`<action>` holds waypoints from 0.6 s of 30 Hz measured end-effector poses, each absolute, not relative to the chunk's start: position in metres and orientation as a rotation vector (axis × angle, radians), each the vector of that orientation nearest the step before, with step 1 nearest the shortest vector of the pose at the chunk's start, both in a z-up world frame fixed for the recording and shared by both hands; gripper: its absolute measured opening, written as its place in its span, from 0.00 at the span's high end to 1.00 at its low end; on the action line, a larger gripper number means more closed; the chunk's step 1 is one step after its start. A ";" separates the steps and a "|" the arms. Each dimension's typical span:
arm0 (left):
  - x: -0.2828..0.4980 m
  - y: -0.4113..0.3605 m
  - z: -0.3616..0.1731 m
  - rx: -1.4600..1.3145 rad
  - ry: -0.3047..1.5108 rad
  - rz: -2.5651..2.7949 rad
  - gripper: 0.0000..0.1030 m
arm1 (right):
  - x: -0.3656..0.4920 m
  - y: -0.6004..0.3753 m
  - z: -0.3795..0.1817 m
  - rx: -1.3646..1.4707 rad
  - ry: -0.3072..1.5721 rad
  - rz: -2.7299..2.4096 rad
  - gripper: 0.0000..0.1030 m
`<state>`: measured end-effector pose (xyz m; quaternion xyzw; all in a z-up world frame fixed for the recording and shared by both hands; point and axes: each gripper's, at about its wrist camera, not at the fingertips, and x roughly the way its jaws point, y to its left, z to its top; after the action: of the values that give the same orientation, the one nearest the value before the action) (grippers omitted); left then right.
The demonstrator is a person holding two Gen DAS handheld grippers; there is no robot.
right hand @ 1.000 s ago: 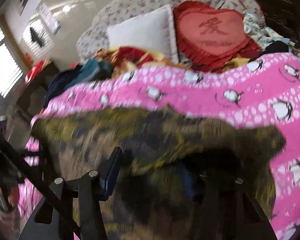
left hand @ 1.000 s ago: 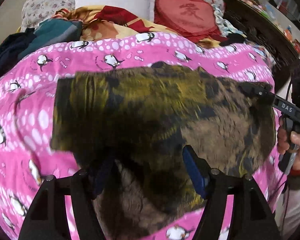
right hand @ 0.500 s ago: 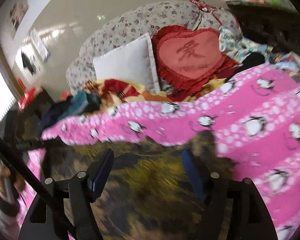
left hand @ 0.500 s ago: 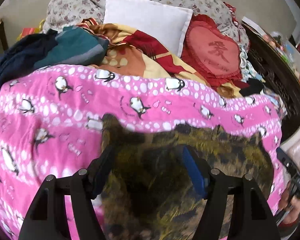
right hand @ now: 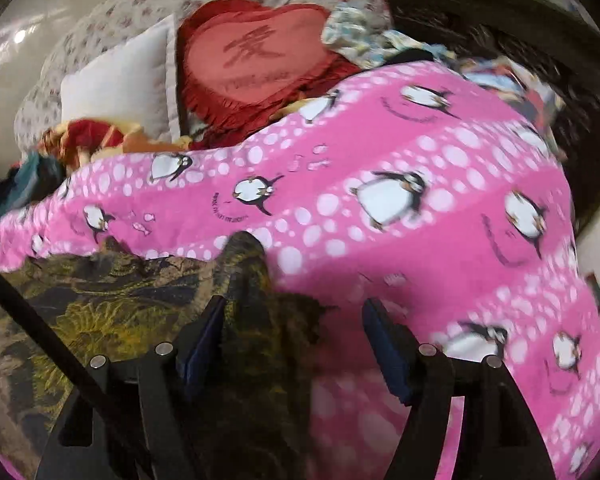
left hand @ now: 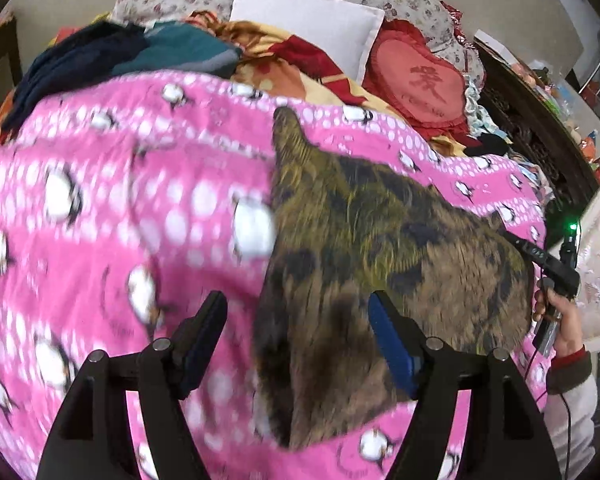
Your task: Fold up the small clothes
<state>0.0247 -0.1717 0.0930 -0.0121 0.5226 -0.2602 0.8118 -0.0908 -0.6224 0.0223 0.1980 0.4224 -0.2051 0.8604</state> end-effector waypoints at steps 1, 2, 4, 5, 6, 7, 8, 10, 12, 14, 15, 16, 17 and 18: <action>0.019 -0.166 0.090 -0.032 1.120 -0.557 0.25 | -0.101 -0.619 0.029 0.422 0.871 -0.406 0.29; 0.012 -0.161 0.087 -0.040 1.124 -0.558 0.23 | -0.111 -0.613 0.035 0.427 0.859 -0.382 0.28; -0.001 -0.153 0.078 -0.052 1.137 -0.570 0.23 | -0.138 -0.599 0.048 0.451 0.833 -0.317 0.22; -0.008 -0.151 0.071 -0.059 1.148 -0.575 0.21 | -0.151 -0.593 0.051 0.457 0.829 -0.296 0.17; -0.013 -0.149 0.066 -0.058 1.156 -0.576 0.19 | -0.164 -0.588 0.051 0.459 0.831 -0.288 0.15; -0.018 -0.149 0.059 -0.053 1.166 -0.575 0.19 | -0.177 -0.584 0.048 0.460 0.842 -0.287 0.13; -0.022 -0.149 0.053 -0.048 1.176 -0.570 0.19 | -0.184 -0.581 0.044 0.461 0.855 -0.287 0.13; -0.030 -0.153 0.044 -0.046 1.183 -0.574 0.19 | -0.202 -0.577 0.032 0.467 0.895 -0.290 0.13; -0.036 -0.157 0.040 -0.041 1.167 -0.578 0.19 | -0.216 -0.575 0.021 0.484 0.909 -0.288 0.13; -0.040 -0.162 0.039 -0.025 1.129 -0.576 0.19 | -0.223 -0.575 0.010 0.512 0.915 -0.279 0.13; -0.040 -0.164 0.038 -0.025 1.128 -0.574 0.26 | -0.224 -0.574 0.003 0.533 0.925 -0.270 0.16; -0.041 -0.167 0.037 -0.027 1.132 -0.577 0.36 | -0.223 -0.572 -0.002 0.539 0.939 -0.237 0.43; -0.041 -0.170 0.036 -0.009 1.139 -0.581 0.62 | -0.220 -0.565 -0.005 0.523 0.949 -0.188 0.94; -0.041 -0.172 0.036 0.014 1.145 -0.578 0.85 | -0.220 -0.558 -0.001 0.481 0.938 -0.194 0.94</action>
<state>-0.0412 -0.1724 0.0359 0.0065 0.5342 -0.2695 0.8012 -0.2204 -0.5584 -0.0014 0.2289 0.4468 -0.0924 0.8599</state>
